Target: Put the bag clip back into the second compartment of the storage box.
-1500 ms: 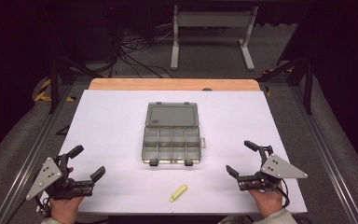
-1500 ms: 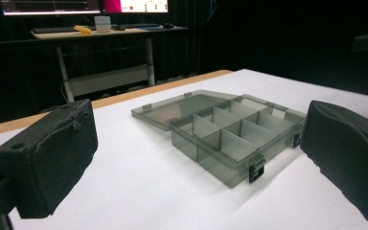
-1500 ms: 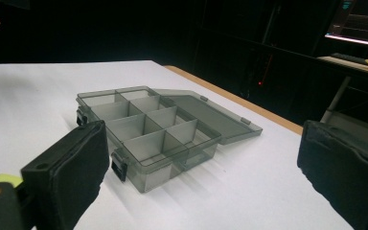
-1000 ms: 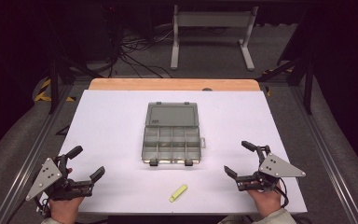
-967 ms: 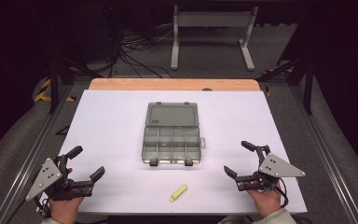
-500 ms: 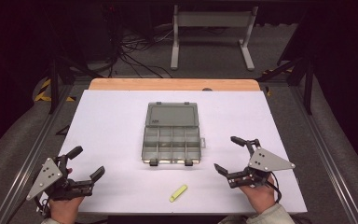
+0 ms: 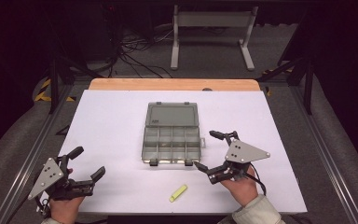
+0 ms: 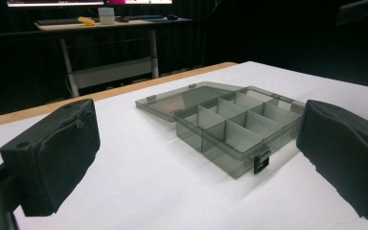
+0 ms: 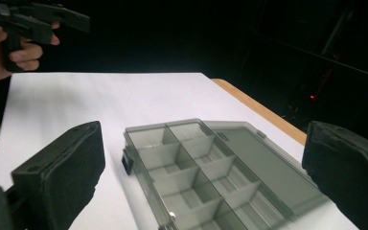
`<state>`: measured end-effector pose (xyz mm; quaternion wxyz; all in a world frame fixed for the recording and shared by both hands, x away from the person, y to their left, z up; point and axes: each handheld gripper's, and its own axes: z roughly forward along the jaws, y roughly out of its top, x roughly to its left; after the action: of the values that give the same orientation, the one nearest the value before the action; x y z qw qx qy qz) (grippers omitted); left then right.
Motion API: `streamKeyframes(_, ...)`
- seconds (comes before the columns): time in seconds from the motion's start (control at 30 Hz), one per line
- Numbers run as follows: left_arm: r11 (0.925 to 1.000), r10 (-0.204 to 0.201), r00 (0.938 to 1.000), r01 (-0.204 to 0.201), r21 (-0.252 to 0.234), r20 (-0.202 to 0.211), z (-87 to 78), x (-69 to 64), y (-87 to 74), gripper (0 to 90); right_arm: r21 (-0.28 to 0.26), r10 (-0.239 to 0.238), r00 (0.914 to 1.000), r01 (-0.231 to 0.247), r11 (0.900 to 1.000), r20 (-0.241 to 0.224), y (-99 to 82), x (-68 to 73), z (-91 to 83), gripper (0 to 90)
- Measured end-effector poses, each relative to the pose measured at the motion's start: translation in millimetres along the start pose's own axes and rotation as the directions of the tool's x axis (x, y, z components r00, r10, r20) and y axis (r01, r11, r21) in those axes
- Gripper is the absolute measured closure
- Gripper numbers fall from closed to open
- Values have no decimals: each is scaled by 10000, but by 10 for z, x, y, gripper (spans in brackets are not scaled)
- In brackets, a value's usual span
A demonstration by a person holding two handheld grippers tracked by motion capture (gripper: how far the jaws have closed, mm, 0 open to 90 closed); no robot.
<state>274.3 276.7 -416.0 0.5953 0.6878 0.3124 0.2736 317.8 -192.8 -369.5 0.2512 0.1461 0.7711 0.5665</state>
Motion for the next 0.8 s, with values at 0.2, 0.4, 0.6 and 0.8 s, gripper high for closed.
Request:
streamKeyframes(0.2, 10000, 45, 10000, -45, 33, -1, -7, 3, -1, 16, -37, 109, 9995, -110, 9999, -289, 45, 5, 96, 18)
streamKeyframes(0.4, 10000, 47, 10000, -47, 64, 1, 0, 4, -5, 16, 256, -363, 9971, 380, 9989, -673, 45, 71, 191, 23)
streamKeyframes(0.6, 10000, 62, 10000, -62, 52, -33, 2, -1, -6, 17, 1067, -422, 9893, 574, 9926, -1399, 98, 61, 229, 243)
streamKeyframes(0.8, 9999, 19, 10000, -19, 120, -34, 4, 3, -12, 19, 2813, -612, 9695, 1289, 9509, -2374, 141, 110, 313, 744)
